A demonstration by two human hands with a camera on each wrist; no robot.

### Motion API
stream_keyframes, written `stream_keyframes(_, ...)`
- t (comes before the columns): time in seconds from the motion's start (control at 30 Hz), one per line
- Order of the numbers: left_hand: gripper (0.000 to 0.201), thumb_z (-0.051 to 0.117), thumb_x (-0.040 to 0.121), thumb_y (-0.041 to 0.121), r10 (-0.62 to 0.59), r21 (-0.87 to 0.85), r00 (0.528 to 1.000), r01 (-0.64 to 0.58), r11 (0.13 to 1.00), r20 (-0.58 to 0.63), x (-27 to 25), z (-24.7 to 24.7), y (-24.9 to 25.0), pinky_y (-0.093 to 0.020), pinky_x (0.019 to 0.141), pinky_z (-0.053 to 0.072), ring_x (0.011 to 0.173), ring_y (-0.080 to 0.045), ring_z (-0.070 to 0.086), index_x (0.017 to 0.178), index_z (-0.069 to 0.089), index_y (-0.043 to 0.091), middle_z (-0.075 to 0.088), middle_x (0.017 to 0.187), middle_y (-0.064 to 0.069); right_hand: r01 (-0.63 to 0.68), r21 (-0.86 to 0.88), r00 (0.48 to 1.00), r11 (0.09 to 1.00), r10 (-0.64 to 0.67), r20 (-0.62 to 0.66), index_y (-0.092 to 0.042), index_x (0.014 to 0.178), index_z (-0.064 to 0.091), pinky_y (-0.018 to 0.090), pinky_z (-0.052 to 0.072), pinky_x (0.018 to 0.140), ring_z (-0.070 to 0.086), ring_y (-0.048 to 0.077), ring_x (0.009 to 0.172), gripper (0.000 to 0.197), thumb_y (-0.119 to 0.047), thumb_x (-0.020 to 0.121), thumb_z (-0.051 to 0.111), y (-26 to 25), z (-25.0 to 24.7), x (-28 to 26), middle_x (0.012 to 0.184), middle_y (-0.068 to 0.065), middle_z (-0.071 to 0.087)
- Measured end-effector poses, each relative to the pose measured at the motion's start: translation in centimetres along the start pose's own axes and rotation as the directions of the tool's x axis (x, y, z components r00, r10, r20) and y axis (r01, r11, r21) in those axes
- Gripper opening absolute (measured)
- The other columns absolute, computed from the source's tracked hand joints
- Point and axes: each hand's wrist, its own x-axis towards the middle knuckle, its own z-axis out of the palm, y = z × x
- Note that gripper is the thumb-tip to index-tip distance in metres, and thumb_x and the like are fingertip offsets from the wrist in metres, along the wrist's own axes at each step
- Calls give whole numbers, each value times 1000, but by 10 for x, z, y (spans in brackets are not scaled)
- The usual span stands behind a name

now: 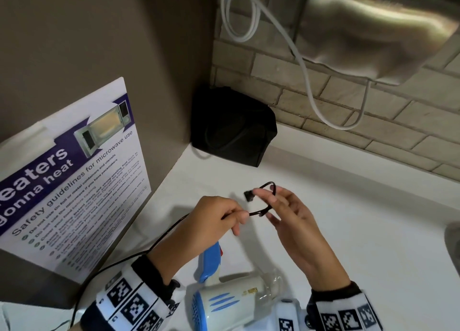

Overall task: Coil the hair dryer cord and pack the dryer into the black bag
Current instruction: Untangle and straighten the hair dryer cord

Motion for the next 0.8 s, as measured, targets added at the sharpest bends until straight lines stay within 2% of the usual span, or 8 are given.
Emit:
stream_keyframes(0.13, 27, 52, 94, 30, -102, -46, 977, 95, 994, -190, 1, -9, -13, -17, 54, 44, 56, -16, 59, 74, 67, 20, 70, 61, 5, 39, 237, 987, 971, 0, -161, -17, 121, 44, 35, 40, 98, 64, 25, 101, 33, -9, 91, 55, -1, -9, 8, 82, 7, 71)
stream_keyframes(0.27, 32, 47, 97, 30, -138, -149, 919, 88, 985, -368, 4, -25, -9, -14, 51, 36, 45, 0, 49, 76, 66, 15, 68, 62, 5, -60, 59, 969, 996, 72, -238, -28, 124, 32, 36, 52, 82, 71, 28, 83, 39, -2, 97, 46, 6, -25, 8, 78, 11, 70)
stream_keyframes(0.33, 31, 44, 98, 30, -143, -221, 911, 59, 974, -387, 5, -29, -2, -18, 54, 35, 43, 3, 47, 80, 65, 15, 67, 63, 6, -145, -14, 957, 989, 136, -257, -21, 123, 38, 34, 56, 74, 72, 29, 78, 33, -3, 96, 47, 14, -32, 10, 83, 15, 72)
stream_keyframes(0.43, 26, 43, 99, 26, -70, -207, 942, 0, 978, -329, 3, -27, 4, -24, 52, 39, 46, -5, 45, 86, 65, 18, 70, 67, 8, -254, -209, 956, 945, 213, -200, -7, 114, 56, 29, 56, 70, 71, 24, 74, 20, -10, 97, 47, 18, -31, 10, 82, 14, 73)
stream_keyframes(0.5, 24, 43, 99, 21, -14, -156, 965, -28, 987, -263, 1, -22, 6, -33, 54, 44, 58, -30, 51, 89, 65, 21, 72, 74, 13, -239, -363, 969, 901, 197, -150, -9, 108, 61, 26, 54, 72, 70, 18, 71, 20, -15, 98, 45, 20, -27, 9, 78, 7, 72)
stream_keyframes(0.57, 24, 42, 98, 17, 7, -128, 974, -37, 991, -229, 0, -17, 6, -36, 59, 46, 61, -30, 53, 92, 65, 21, 73, 76, 14, -145, -556, 986, 818, 69, -154, -16, 103, 64, 25, 51, 66, 63, 8, 59, 18, -19, 97, 48, 19, -25, 8, 65, 1, 65)
stream_keyframes(0.67, 24, 43, 98, 14, 0, -139, 978, -30, 990, -207, -1, -15, 8, -23, 62, 45, 65, -14, 60, 91, 66, 17, 73, 74, 12, 79, -843, 962, 532, -262, -75, -29, 104, 63, 16, 38, 58, 49, 4, 55, 16, -24, 95, 51, 10, -20, 8, 57, -7, 45)
stream_keyframes(0.8, 24, 43, 98, 13, 55, -95, 987, -70, 993, -150, -2, -11, 16, -16, 69, 45, 72, -1, 62, 87, 64, 14, 73, 74, 4, 378, -827, 881, 417, -437, 182, -32, 120, 61, 16, 36, 92, 45, 3, 106, 35, -42, 96, 37, -4, 2, 3, 112, -9, 53)
